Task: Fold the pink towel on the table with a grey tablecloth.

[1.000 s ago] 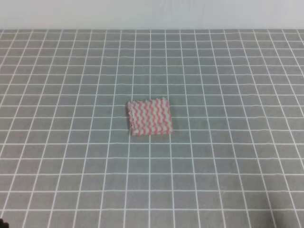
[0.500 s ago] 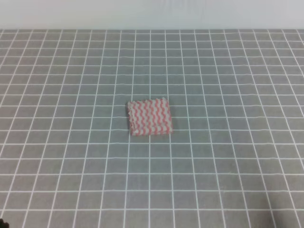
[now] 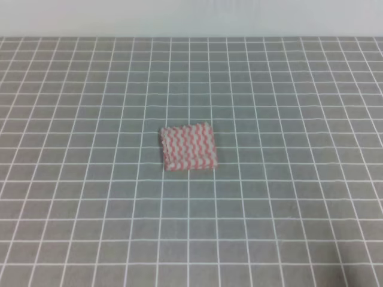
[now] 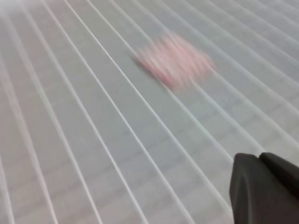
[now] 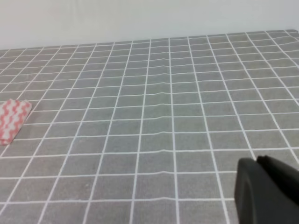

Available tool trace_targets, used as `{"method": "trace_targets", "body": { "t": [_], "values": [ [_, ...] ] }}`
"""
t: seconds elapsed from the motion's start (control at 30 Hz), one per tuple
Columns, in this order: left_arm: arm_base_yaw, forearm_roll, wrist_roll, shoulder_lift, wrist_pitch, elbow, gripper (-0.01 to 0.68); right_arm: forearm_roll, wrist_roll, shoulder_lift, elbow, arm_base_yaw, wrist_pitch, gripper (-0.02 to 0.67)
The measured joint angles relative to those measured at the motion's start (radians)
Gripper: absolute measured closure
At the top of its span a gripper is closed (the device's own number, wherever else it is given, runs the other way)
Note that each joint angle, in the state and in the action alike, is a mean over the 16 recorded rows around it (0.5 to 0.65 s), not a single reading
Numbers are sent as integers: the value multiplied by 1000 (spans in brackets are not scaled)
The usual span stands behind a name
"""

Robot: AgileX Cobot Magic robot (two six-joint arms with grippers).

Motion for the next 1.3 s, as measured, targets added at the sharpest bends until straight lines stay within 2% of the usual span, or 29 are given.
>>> {"method": "trace_targets", "body": {
  "t": [0.27,0.43,0.57,0.73,1.03,1.3],
  "values": [
    [98,49,-60,-107,-438,182,673,0,0,3,-3,0,1,667],
    [197,58,-134,-152,-573,303,673,0,0,2,-2,0,0,667],
    [264,59,-186,-161,-540,373,673,0,0,3,-2,0,-1,667],
    [309,59,-216,-160,-423,424,673,-1,0,0,2,0,-3,666],
    [318,59,-187,-160,-308,461,673,-1,0,-1,3,0,-4,666],
    [318,59,-177,-161,-296,461,673,0,0,1,0,0,-1,667]
  ]
}}
